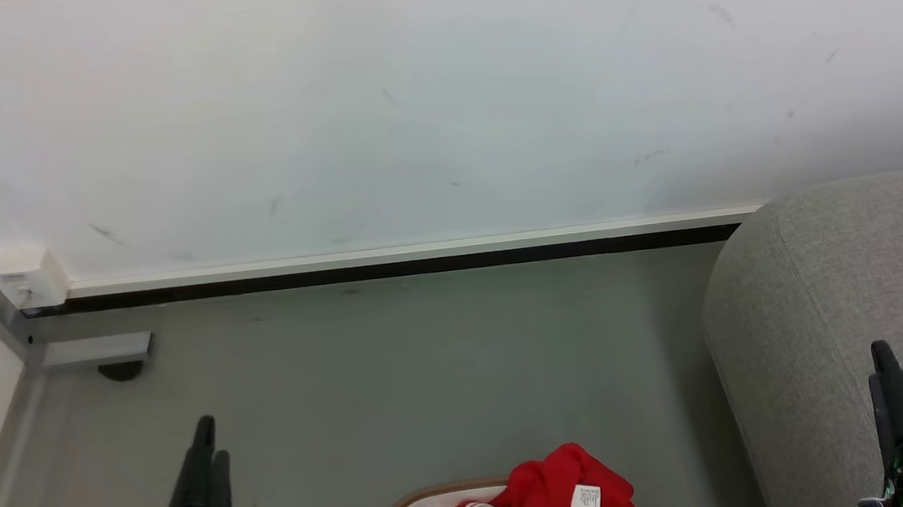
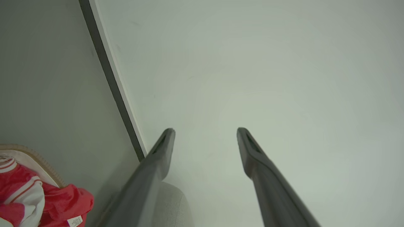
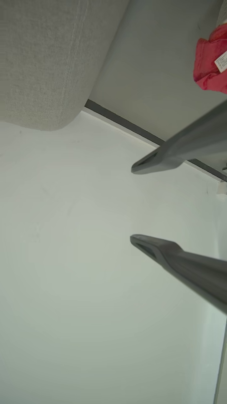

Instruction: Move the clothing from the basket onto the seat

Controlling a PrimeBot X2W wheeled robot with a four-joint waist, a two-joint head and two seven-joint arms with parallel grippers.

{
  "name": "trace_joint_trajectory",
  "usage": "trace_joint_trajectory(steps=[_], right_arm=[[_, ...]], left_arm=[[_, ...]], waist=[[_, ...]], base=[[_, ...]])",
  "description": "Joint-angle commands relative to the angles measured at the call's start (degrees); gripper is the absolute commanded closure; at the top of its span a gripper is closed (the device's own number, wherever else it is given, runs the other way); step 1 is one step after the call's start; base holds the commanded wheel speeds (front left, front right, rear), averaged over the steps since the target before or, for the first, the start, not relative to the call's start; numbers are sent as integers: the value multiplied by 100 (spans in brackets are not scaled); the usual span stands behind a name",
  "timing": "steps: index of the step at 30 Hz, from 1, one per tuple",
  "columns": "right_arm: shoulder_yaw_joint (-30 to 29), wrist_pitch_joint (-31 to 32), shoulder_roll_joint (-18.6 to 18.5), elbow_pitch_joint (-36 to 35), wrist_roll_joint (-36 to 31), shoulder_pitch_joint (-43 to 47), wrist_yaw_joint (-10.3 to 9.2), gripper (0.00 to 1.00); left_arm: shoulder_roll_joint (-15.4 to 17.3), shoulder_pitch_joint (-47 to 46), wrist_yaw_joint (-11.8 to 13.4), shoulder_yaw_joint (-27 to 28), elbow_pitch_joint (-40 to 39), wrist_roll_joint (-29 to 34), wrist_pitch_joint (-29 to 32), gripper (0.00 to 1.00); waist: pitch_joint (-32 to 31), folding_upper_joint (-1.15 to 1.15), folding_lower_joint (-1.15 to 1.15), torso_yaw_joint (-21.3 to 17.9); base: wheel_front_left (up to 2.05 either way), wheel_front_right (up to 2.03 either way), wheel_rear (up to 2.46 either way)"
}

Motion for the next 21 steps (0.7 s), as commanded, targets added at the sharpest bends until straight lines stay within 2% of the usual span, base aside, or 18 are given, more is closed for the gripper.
trace_joint_trajectory(steps=[1,21], right_arm=[[-91,-35,-8,-149,-318,-49,-1,0],[-231,-187,280,-619,-3754,153,-3,0]], left_arm=[[34,-73,2,-23,-101,213,-63,0],[42,48,363,-317,-371,2860,-531,0]], waist=[[3,0,0,1],[58,0,0,17]], base=[[0,0,0],[0,0,0]])
